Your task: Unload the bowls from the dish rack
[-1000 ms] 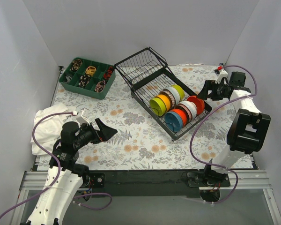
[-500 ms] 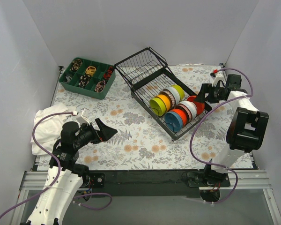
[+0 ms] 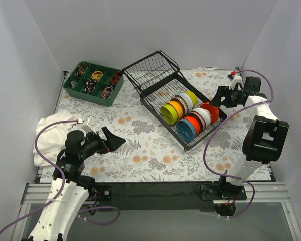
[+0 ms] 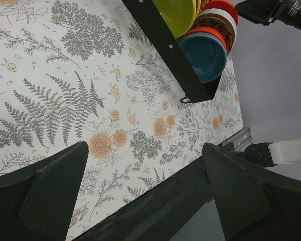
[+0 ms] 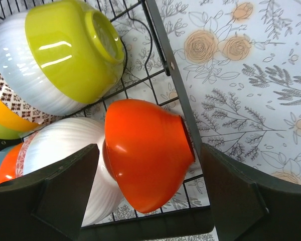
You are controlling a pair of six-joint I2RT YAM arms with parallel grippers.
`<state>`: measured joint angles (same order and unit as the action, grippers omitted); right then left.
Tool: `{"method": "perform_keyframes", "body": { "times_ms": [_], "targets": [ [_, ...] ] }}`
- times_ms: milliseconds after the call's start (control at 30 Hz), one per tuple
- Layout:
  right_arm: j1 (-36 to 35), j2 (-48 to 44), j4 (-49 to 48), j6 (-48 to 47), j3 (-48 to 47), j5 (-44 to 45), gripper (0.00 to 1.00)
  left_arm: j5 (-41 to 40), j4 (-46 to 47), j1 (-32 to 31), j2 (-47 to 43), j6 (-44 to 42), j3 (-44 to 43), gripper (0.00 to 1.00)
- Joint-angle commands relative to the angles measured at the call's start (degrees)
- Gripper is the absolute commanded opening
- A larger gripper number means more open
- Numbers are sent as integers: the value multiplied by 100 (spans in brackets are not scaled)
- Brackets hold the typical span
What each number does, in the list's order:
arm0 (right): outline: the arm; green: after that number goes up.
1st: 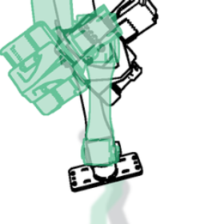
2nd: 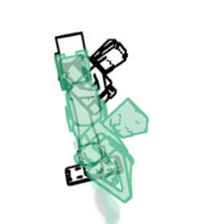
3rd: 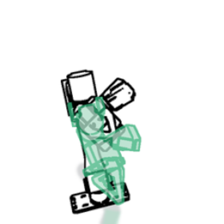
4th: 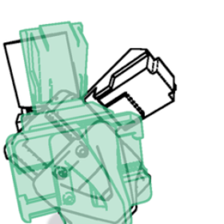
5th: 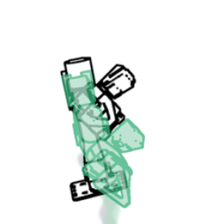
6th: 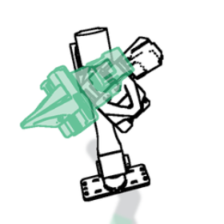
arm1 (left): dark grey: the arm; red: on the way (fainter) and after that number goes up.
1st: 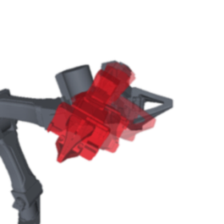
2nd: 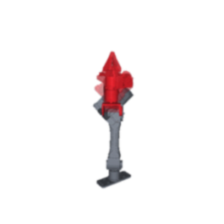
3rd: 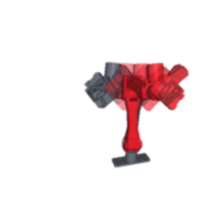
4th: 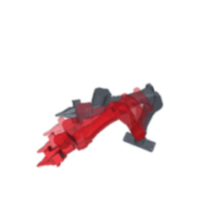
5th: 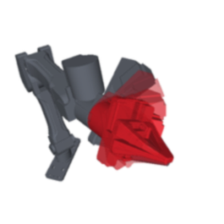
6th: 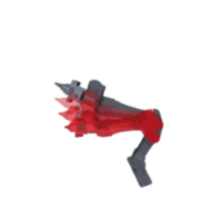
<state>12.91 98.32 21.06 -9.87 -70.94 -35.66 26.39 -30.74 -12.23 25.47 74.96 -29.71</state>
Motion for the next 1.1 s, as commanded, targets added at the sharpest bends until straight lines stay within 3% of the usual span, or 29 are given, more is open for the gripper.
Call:
{"method": "perform_keyframes", "body": {
  "times_ms": [0, 1067],
  "targets": [
    [124, -235, -76, 204, -386, 15, 89, 103, 112, -25, -7, -78, 27, 98],
    [-86, 117, -102, -59, 220, -143, 86, 68, 121, -25, -42, -69, 36, 98]
  ]
}}
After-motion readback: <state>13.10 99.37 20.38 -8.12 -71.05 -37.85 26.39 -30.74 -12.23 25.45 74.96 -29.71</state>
